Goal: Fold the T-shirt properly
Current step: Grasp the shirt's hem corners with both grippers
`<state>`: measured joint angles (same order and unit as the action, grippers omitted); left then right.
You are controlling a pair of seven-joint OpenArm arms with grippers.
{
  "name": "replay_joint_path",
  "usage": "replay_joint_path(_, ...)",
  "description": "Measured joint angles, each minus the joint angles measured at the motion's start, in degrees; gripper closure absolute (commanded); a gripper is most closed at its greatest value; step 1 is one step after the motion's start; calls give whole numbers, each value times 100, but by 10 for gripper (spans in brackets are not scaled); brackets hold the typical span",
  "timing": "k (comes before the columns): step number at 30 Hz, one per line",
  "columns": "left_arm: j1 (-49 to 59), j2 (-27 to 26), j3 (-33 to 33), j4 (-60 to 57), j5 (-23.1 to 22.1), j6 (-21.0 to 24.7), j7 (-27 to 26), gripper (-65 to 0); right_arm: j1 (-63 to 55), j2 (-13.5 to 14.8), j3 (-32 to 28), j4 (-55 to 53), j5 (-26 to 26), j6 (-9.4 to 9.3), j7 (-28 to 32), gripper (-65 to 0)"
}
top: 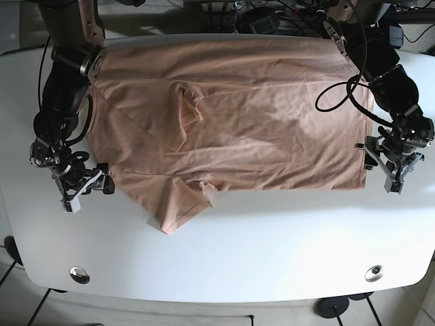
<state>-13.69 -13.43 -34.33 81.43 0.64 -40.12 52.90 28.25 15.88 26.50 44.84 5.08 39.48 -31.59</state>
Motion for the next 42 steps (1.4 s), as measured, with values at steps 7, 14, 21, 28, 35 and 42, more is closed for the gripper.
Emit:
replay_joint_path(7, 13, -13, -2, -179, 2, 2, -601, -338, -184, -216, 7, -144, 116, -2, 293, -445)
replay_joint_path(14, -299, -37, 0, -833, 24, 721, -656, -374, -372, -463, 7, -103, 260, 98, 490, -285)
replay_joint_path(21, -505, -28, 17, -1582, 26, 1974, -1453, -504, -407, -490, 7, -114, 238, 83, 409, -17)
replay_joint_path(28, -1182, -417, 562, -3202, -35, 1663, -1589, -507, -404, -479, 4, -118, 240, 85, 400, -19)
replay_joint_path(35, -1207, -407, 595, -3401, -39, 997, -1644, -506, -404, -490, 4, -118, 243, 85, 398, -21)
replay_joint_path(42, -1696, -450, 577, -4594, -155, 632, -2367, -103, -407, -490, 7, -118, 262, 85, 400, -21)
